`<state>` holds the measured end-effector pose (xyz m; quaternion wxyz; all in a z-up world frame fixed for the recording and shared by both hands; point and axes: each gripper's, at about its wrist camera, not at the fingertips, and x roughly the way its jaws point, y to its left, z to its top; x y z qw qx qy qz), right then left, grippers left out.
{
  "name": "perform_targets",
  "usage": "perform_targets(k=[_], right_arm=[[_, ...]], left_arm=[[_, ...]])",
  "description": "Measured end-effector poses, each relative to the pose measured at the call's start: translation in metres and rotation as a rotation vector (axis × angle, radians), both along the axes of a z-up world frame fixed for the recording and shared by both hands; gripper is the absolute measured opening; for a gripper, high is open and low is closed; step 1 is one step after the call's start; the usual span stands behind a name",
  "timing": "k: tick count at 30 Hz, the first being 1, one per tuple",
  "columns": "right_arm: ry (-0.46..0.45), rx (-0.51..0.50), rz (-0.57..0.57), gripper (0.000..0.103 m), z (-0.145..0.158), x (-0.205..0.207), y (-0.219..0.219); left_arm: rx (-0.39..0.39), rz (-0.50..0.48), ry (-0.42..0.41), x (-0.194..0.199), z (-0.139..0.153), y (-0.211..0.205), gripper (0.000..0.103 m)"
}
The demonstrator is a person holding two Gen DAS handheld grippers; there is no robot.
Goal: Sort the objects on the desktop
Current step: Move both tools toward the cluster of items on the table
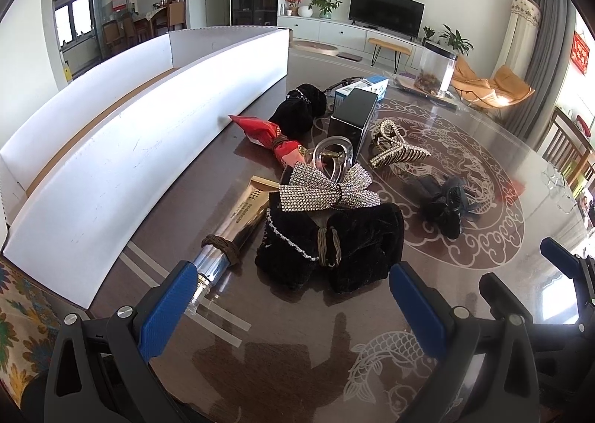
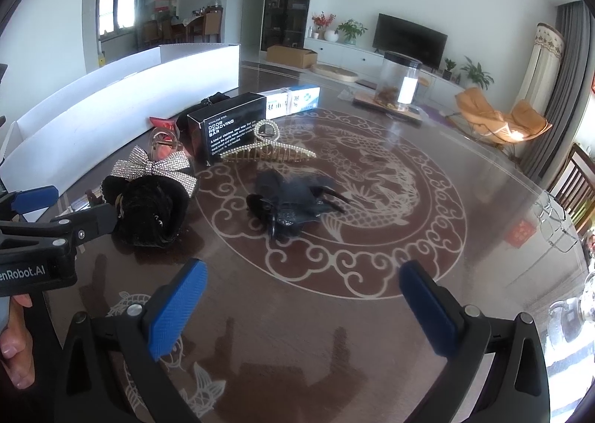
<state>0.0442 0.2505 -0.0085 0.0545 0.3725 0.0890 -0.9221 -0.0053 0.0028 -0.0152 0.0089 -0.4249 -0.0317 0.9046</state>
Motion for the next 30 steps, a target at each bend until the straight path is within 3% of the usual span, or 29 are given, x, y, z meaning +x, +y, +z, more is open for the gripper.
perform_targets(k=[19,27,30], right_arm=[[-0.030,0.039,-0.005,0.103,-0.008,-0.005,-0.001],[-0.115,0.021,-0.025,0.103,-0.033,-0.011,0.013],[-0.128,0.020,-0.030,0.103,-0.038,-0.008,0.022]], left_arm=[[0.014,0.010,-0.048,-0.003,-0.006,-0.003,0.103],[-0.102,0.019,-0.143,-0.018,-0.025,0.012,0.103],[-0.105,0.039,-0.164,-0.023,-0.030,0.009,0.103]])
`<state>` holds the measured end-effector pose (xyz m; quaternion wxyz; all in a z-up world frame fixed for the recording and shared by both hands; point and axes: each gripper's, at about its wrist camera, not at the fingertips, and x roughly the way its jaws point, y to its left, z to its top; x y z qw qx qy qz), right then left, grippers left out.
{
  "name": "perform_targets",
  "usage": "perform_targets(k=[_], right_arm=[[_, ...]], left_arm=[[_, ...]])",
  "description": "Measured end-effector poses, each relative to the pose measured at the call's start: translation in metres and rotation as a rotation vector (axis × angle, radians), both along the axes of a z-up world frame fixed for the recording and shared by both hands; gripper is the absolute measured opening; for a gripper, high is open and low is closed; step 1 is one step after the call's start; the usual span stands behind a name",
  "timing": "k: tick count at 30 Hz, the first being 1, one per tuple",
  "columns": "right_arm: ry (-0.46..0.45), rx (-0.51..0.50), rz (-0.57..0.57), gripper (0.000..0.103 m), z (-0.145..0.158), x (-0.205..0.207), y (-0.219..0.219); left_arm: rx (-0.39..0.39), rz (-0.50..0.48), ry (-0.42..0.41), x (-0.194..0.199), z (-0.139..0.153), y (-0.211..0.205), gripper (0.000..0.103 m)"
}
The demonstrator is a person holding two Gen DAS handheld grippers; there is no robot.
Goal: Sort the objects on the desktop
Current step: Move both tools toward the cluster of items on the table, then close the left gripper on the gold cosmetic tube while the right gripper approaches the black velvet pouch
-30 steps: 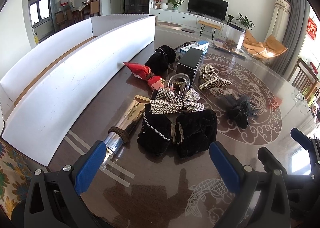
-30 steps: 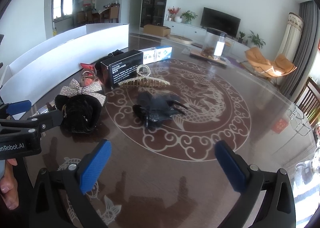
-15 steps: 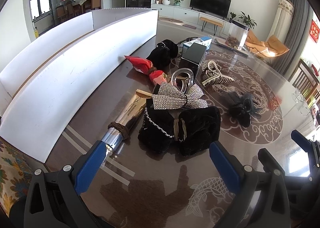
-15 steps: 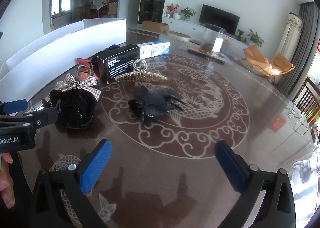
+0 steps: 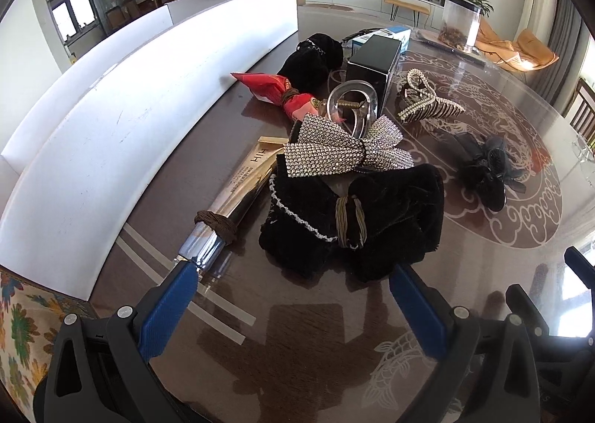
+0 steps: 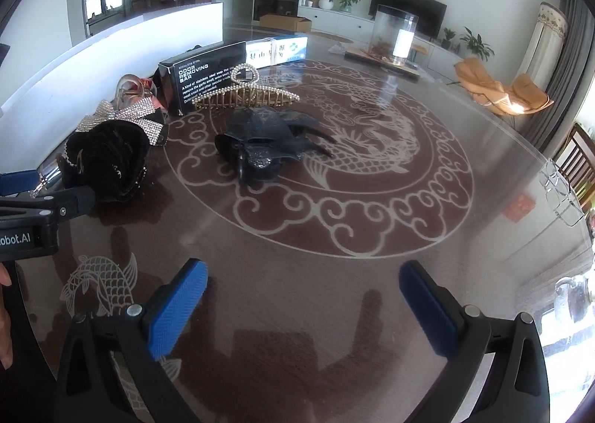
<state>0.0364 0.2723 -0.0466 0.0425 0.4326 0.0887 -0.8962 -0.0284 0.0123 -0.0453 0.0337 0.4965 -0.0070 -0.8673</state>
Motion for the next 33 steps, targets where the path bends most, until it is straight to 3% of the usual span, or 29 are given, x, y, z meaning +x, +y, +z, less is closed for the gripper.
perform_targets(k=[4,9,13,17,24,30,33], right_arm=[[0.005,0.019,0.009,0.103,-0.001,0.006,0.008],[-0.016,-0.020,0.005,0.103,-0.002,0.005,0.015],[-0.047,-0.080,0.002,0.103,-0.005,0.000,0.023],[-0.052,-0.091,0.000,0.103,-0.006,-0.001,0.024],[-0.054,-0.097,0.000,0.103,-0.007,-0.001,0.025],[-0.054,-0.097,0.000,0.103,-0.007,-0.001,0.025],[-0.054,-0.097,0.000,0.103,-0.007,-0.001,0.025]], left_arm=[[0.061,0.061,-0.011,-0.007,-0.005,-0.012,0.103],[0.004,0.075,0.145,0.012,0.023,-0.011,0.103],[0.017,0.116,0.210,0.020,0.038,-0.023,0.103],[0.038,0.097,0.140,0.000,0.032,-0.030,0.103],[0.000,-0.012,0.040,-0.043,0.020,-0.032,0.103],[0.206,-0.127,-0.016,-0.048,0.006,-0.020,0.103],[0.247,-0.203,-0.022,-0.041,0.003,0.009,0.103]])
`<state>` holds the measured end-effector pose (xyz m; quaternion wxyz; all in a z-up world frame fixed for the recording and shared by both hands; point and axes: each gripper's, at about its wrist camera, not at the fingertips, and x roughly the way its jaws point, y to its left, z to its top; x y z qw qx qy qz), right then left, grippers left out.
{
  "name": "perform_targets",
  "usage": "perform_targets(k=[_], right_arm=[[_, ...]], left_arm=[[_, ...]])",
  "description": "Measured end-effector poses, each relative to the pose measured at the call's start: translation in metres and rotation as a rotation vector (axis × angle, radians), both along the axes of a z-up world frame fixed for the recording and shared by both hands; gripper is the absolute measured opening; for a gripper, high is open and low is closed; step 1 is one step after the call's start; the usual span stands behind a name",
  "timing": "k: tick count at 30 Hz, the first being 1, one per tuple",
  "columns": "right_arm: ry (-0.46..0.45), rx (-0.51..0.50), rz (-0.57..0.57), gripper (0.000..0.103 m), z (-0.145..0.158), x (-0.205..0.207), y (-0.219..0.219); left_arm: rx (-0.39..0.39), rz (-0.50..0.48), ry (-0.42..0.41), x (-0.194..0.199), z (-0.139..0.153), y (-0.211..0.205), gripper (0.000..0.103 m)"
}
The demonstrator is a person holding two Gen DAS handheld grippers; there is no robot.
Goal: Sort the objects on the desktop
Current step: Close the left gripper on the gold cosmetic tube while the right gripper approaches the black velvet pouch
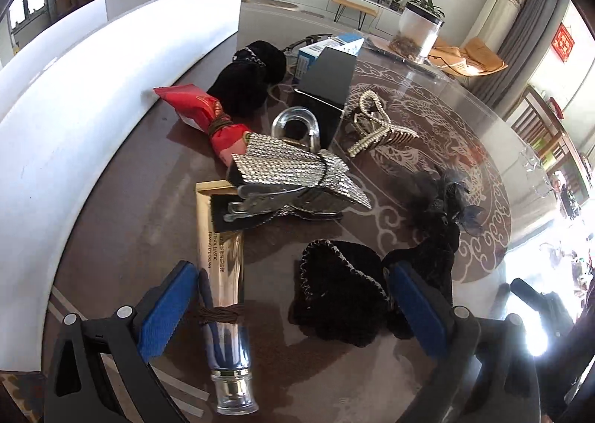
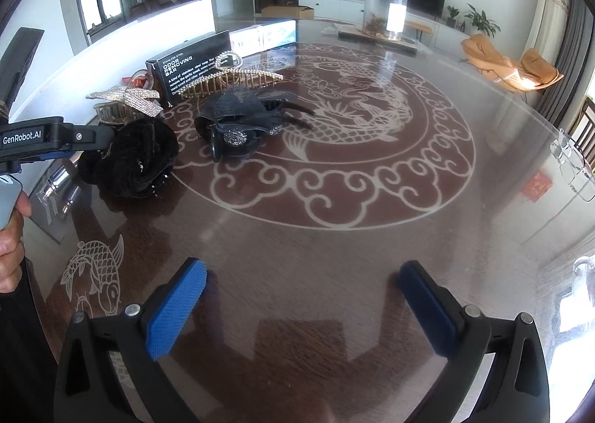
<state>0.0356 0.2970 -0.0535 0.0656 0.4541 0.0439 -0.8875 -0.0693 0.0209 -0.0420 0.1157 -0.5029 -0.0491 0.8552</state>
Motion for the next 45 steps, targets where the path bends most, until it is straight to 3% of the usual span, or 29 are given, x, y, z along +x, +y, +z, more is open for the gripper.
perform_targets(k=[4,12,23,26,31,34,36,40,42,45], right_arm=[[0.000,0.000,0.000,0.103,0.000,0.000,0.000],[0.000,0.000,0.000,0.103,0.000,0.000,0.000],[0.000,0.000,0.000,0.103,0.000,0.000,0.000],[0.000,0.000,0.000,0.103,0.000,0.000,0.000],[0.000,0.000,0.000,0.103,0.000,0.000,0.000],[0.000,0.000,0.000,0.103,0.000,0.000,0.000],[0.000,0.000,0.000,0.103,0.000,0.000,0.000],[0.000,0.000,0.000,0.103,0.000,0.000,0.000],[0.000,-0.001,0.000,0.103,0.000,0.000,0.000],[0.000,-0.001,0.000,0.103,0.000,0.000,0.000]], left_arm=[[0.009,-0.013,0.029,0.015,0.000,0.018,0.103],[-0.096,0.088,0.108,0.027,0.010,0.001,0.103],[0.031,0.190,0.061,0.023,0.003,-0.050,0.103],[0.067,0.154,0.059,0.024,0.004,-0.046,0.103],[0.046,0.009,-0.021,0.018,-0.006,-0.012,0.103],[-0.030,-0.112,-0.008,0.026,-0.008,0.021,0.103],[-0.037,-0.183,0.004,0.037,-0.005,0.038,0.103],[-0.045,-0.166,0.097,0.054,0.022,0.033,0.103],[-0.020,-0.140,0.081,0.053,0.031,0.015,0.103],[0.073,-0.111,-0.007,0.044,0.027,-0.014,0.103]])
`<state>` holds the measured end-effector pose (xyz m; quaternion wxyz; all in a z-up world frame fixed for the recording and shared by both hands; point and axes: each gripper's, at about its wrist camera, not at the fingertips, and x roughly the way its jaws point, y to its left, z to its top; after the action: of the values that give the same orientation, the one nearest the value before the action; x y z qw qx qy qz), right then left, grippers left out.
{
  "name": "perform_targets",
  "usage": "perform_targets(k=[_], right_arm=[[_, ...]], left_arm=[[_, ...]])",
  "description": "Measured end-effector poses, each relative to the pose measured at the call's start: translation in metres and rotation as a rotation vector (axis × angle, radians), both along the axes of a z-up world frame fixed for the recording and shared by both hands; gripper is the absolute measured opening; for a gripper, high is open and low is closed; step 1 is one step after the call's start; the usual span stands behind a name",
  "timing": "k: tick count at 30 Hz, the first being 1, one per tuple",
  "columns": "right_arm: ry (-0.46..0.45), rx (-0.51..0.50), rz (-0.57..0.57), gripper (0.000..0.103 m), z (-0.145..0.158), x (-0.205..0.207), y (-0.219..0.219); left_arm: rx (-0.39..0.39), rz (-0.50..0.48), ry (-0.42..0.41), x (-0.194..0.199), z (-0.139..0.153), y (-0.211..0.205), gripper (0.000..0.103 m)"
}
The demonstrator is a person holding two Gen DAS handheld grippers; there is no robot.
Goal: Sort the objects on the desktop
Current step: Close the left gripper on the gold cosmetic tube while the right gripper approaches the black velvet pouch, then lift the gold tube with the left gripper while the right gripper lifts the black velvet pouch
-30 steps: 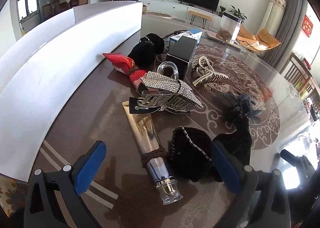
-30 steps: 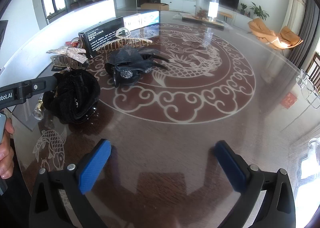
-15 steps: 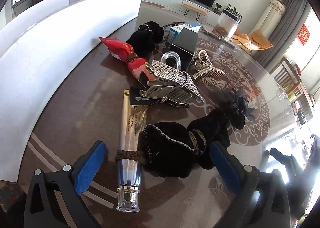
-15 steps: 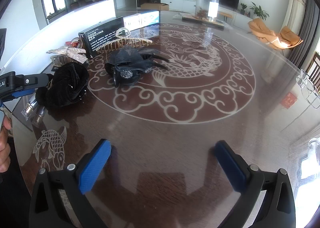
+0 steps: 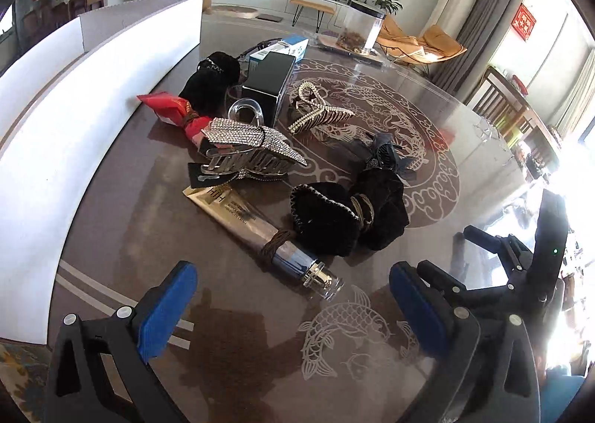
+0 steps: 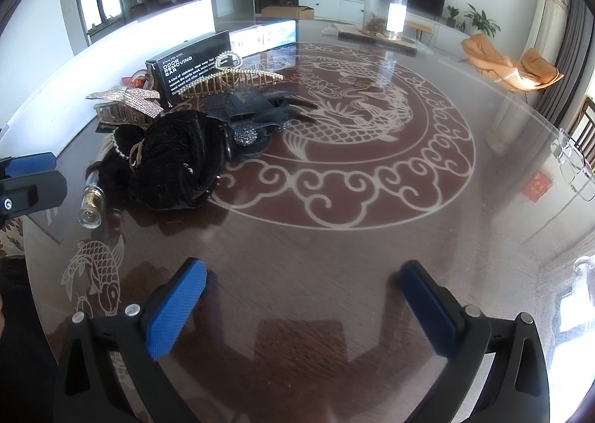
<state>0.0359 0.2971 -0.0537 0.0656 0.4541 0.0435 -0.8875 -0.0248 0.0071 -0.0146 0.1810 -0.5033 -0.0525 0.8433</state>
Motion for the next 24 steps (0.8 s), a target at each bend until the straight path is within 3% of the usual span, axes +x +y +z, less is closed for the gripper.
perform_targets(k=[3,6,13,19,20,22,24], right_arm=[[0.000,0.000,0.000,0.103,0.000,0.000,0.000],[0.000,0.000,0.000,0.103,0.000,0.000,0.000],[0.000,0.000,0.000,0.103,0.000,0.000,0.000],[0.000,0.000,0.000,0.103,0.000,0.000,0.000],[0.000,0.000,0.000,0.103,0.000,0.000,0.000],[0.000,-0.002,0.000,0.103,0.000,0.000,0.000],[0.000,-0.002,-0.001,0.103,0.000,0.000,0.000]], left_arm=[[0.015,0.055,-0.090,-0.012,-0.014,-0.010,0.103],[-0.061,0.112,-0.146,-0.024,-0.030,0.000,0.103],[-0.306,0.139,-0.092,-0.025,-0.041,0.034,0.103],[-0.279,0.160,-0.026,-0.028,-0.043,0.032,0.102],[-0.265,0.171,-0.004,-0.026,-0.040,0.029,0.077],[-0.243,0.151,0.029,-0.026,-0.034,0.025,0.045],[-0.259,0.110,0.024,-0.031,-0.033,0.024,0.040]])
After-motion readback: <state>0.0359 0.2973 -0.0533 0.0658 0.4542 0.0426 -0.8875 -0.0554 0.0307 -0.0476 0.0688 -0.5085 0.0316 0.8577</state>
